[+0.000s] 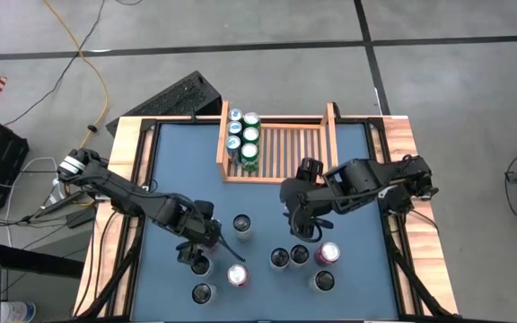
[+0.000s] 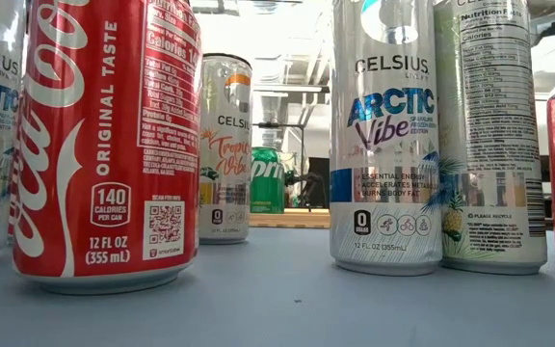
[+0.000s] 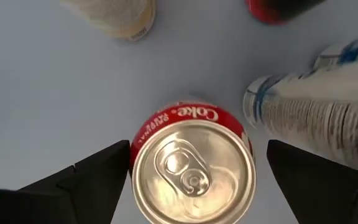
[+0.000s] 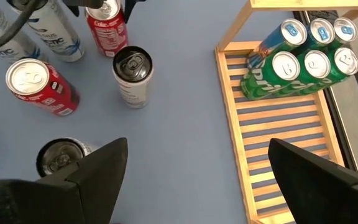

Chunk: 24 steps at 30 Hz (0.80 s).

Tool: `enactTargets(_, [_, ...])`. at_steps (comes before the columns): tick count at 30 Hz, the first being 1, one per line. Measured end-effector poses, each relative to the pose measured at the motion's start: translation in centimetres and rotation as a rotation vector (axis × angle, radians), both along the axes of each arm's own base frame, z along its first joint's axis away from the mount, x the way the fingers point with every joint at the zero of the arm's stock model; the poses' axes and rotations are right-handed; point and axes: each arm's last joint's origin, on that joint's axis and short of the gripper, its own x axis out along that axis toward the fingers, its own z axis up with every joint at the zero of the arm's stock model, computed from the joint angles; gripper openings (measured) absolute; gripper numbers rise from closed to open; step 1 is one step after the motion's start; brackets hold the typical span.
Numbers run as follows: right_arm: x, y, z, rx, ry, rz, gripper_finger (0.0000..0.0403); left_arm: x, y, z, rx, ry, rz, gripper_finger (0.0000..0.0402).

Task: Place canned beverage on shelf
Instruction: Put the red soda can on the shelf

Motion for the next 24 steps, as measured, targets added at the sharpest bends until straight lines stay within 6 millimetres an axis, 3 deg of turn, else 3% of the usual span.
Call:
enactTargets(6, [-0.07, 0.22, 0.00, 0.000, 0.000, 0.007, 0.0376, 0.33, 0.60, -0.08, -0.020, 0.007, 0.026, 0.0350])
enactTargets(13, [-0.18, 0.53, 0.00, 0.000, 0.000, 0.018, 0.0376, 0.49, 0.75, -0.04, -0.034, 0.001, 0.035, 0.0268])
enactTargets(24, [-0.54, 0.82, 0.23, -0.011, -0.002, 0.047, 0.0368, 0.22, 1.13, 0.89, -0.010, -0.024, 0.095, 0.0268])
